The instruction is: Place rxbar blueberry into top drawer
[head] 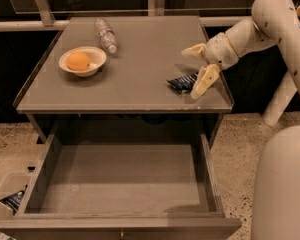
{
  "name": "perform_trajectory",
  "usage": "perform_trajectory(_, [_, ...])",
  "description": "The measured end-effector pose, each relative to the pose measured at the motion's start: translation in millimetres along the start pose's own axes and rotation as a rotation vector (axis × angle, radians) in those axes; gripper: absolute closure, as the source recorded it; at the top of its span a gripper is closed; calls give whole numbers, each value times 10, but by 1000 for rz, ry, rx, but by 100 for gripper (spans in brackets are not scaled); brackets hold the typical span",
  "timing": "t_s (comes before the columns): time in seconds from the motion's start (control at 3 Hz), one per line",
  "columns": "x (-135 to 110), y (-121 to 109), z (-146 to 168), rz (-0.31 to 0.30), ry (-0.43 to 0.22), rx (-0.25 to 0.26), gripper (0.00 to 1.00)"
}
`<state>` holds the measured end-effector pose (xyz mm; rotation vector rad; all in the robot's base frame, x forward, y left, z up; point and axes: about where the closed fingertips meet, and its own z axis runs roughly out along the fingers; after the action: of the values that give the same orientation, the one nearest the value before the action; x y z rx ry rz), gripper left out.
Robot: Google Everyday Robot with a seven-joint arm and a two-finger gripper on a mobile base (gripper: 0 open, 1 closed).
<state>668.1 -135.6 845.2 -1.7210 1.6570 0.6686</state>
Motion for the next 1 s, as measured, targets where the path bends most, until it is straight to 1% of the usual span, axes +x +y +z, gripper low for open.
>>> perform_trajectory(0.33, [247, 79, 156, 15, -98, -31, 0])
perform_trajectory(0.67, [247, 78, 156, 15, -98, -31, 0])
perform_trajectory(1.0, [247, 78, 156, 15, -98, -31, 17])
